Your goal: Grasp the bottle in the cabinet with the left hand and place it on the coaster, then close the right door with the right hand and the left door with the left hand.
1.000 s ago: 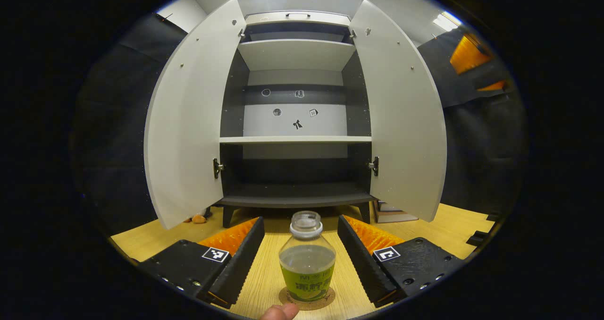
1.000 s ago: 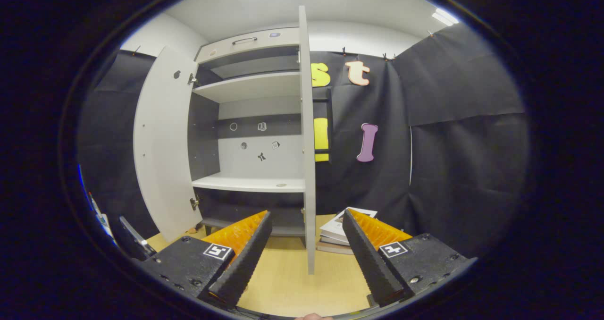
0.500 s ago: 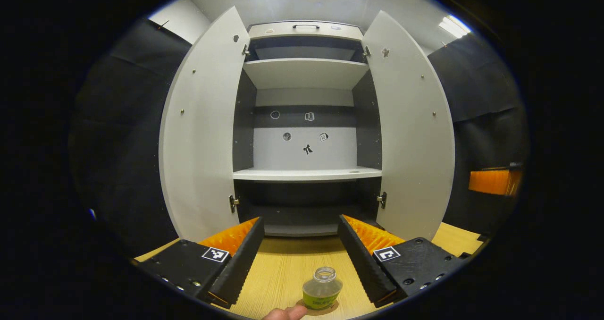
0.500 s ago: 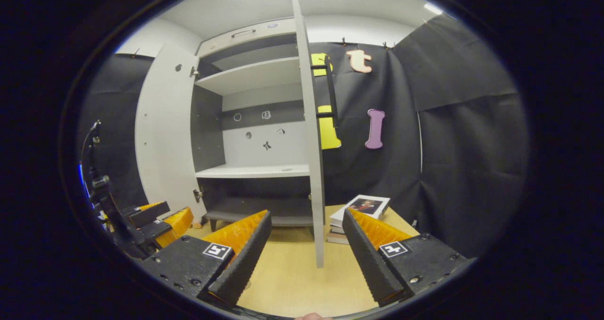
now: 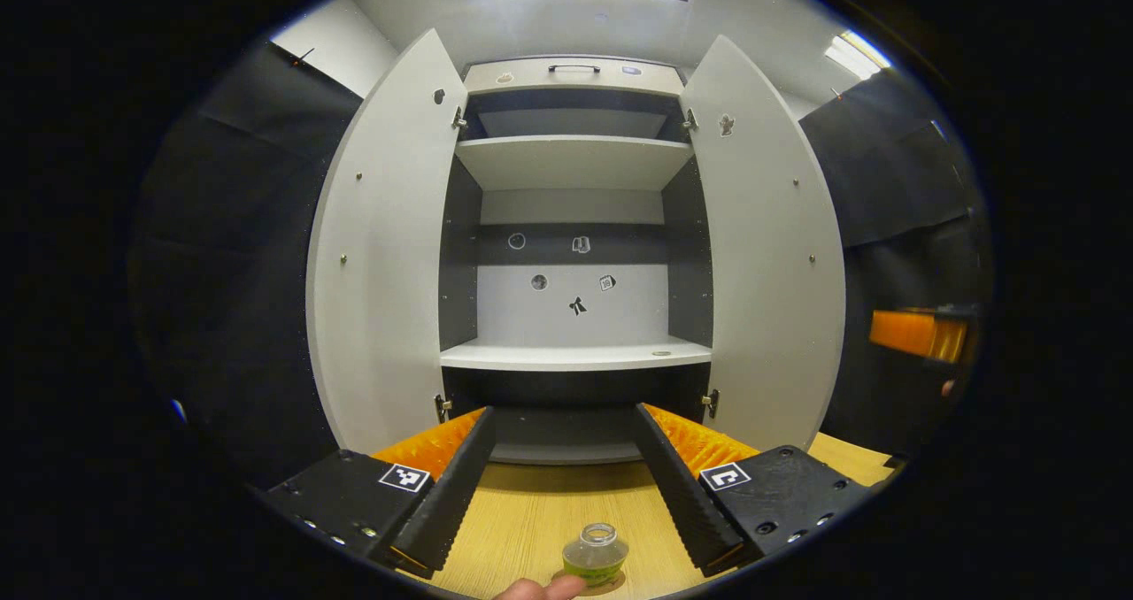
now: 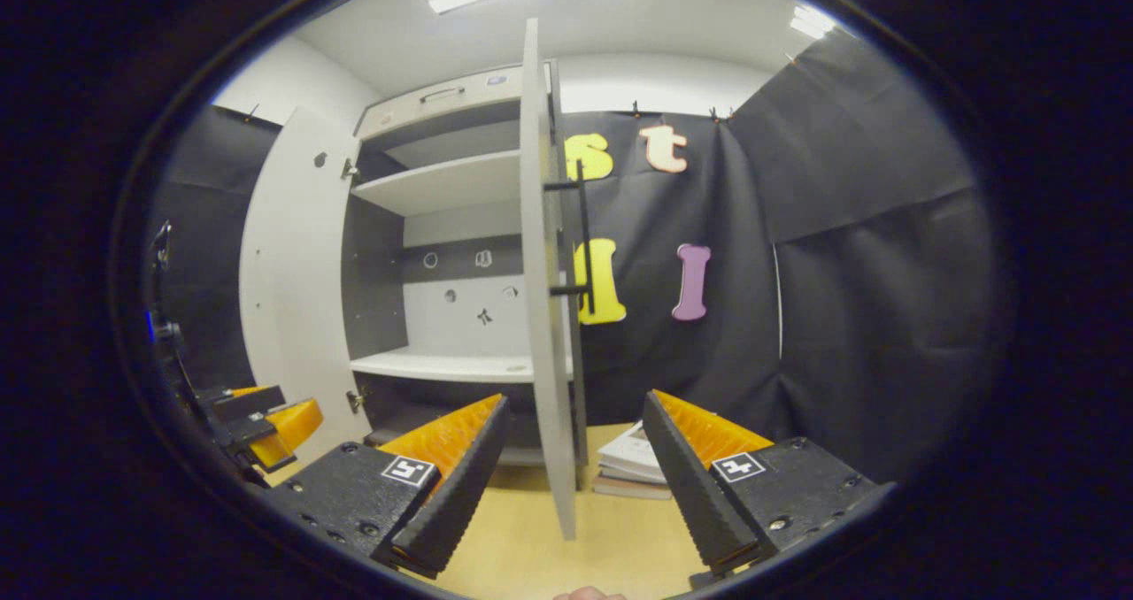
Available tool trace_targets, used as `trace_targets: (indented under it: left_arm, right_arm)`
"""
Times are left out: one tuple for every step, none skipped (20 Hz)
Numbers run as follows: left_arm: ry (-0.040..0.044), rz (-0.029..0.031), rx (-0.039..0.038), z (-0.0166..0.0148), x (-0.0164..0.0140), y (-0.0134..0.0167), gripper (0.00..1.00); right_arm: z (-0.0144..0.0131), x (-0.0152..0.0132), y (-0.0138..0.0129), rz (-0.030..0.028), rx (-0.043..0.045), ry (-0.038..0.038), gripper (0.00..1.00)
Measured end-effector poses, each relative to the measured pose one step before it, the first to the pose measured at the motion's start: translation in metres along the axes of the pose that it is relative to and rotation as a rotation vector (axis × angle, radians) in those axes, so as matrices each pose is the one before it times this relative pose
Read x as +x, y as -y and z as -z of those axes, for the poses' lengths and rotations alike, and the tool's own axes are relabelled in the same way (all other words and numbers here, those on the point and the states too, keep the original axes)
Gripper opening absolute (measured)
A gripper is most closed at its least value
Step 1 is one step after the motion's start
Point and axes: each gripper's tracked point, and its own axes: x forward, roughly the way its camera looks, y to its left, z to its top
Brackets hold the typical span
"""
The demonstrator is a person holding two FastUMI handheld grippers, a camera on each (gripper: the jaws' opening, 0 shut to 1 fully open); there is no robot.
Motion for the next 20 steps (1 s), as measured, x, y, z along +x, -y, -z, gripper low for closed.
trace_targets:
  left_arm:
    - [-0.00388,0.00285,0.00331,0.0017,-0.00204,0.00219,0.95]
    - [-0.00218,0.00163,0.00727,0.0015,-0.00255,0.00225,0.95]
    - [-0.00372,0.00087,0.00356,0.00236,-0.00194,0.00109,0.95]
    - [-0.00477,0.00753,0.00064,0.00253,-0.00268,0.0025,0.95]
    - [-0.00817,0.00651,-0.00058,0.00268,-0.00179,0.00217,0.95]
    - [-0.00533,0.0014,-0.00074,0.00257,-0.00251,0.00038,0.95]
    - [-0.00507,-0.00122,-0.00127,0.00183,-0.00289,-0.00118,0.95]
    - [-0.00756,0.00194,-0.00159,0.00259,-0.0022,0.0001,0.95]
    - [-0.00501,-0.00171,0.00082,0.00129,-0.00191,-0.00073,0.95]
    - [-0.00282,-0.00551,0.00247,0.00133,-0.00135,-0.00202,0.95]
    - [-0.00137,-0.00488,0.00164,0.00082,-0.00049,-0.00181,0.95]
    - [-0.00254,-0.00446,-0.00013,0.00108,-0.00029,-0.00117,0.95]
    - [-0.00253,-0.00764,-0.00238,0.00139,-0.00001,-0.00215,0.95]
    - [-0.00368,-0.00633,-0.00394,0.0016,-0.00037,-0.00196,0.95]
    - [-0.00396,-0.00369,-0.00636,0.0017,0.00044,-0.00141,0.95]
    - [-0.00664,0.0,-0.00739,0.00249,-0.00025,0.00032,0.95]
    - [-0.00874,0.00389,-0.00762,0.00266,-0.00016,0.00108,0.95]
    - [-0.00624,0.00487,-0.00692,0.00136,0.00019,0.00007,0.95]
    - [-0.0016,0.00092,-0.00358,0.0015,0.00017,-0.00041,0.95]
    - [-0.00064,-0.00274,-0.00106,0.00057,0.00003,-0.00132,0.95]
  right_arm:
    - [-0.02044,0.00688,0.01148,0.02605,-0.00644,0.02911,0.94]
    - [-0.01476,0.00774,0.01281,0.03305,-0.00445,0.01546,0.99]
    - [-0.01538,0.0086,0.01192,0.02871,0.0029,0.01762,0.99]
    - [-0.01569,0.01,0.00553,0.01165,0.00233,0.02054,0.99]
    - [-0.01351,0.00976,0.00372,0.00571,-0.00139,0.01774,0.99]
    - [-0.00837,0.00998,0.00528,0.00817,-0.00701,0.01113,0.98]
    - [-0.00599,0.01038,0.00561,0.01078,-0.00818,0.00418,0.98]
    - [-0.00147,0.00954,0.00289,0.00642,-0.00205,-0.00385,0.98]
    - [-0.00013,0.00818,-0.00075,-0.00557,0.00441,-0.00763,0.98]
    - [0.00044,0.00705,-0.00058,-0.00721,0.01216,-0.00995,0.99]
    - [0.00261,0.00453,-0.0013,-0.00607,0.01707,-0.01067,0.98]
    - [0.00283,0.00298,-0.00179,-0.00683,0.01612,-0.00883,0.98]
    - [0.00219,0.00186,-0.00263,-0.0049,0.01233,-0.00394,0.98]
    - [0.00249,0.00165,-0.00191,0.00193,0.0066,-0.00174,0.98]
    - [0.00193,0.0009,-0.00345,-0.00176,0.00319,0.00057,0.98]
    - [0.00054,0.00022,-0.00464,-0.00463,0.00306,0.00407,0.98]
    - [-0.00004,0.00118,-0.00066,0.01595,-0.00622,0.00537,0.94]
    - [0.00097,-0.00136,0.00306,0.01028,-0.01278,0.00263,0.98]
    - [-0.0011,-0.00028,-0.00061,0.00289,-0.00834,0.00411,0.98]
    - [0.00019,0.00003,-0.00074,0.00272,-0.00627,-0.00701,0.98]
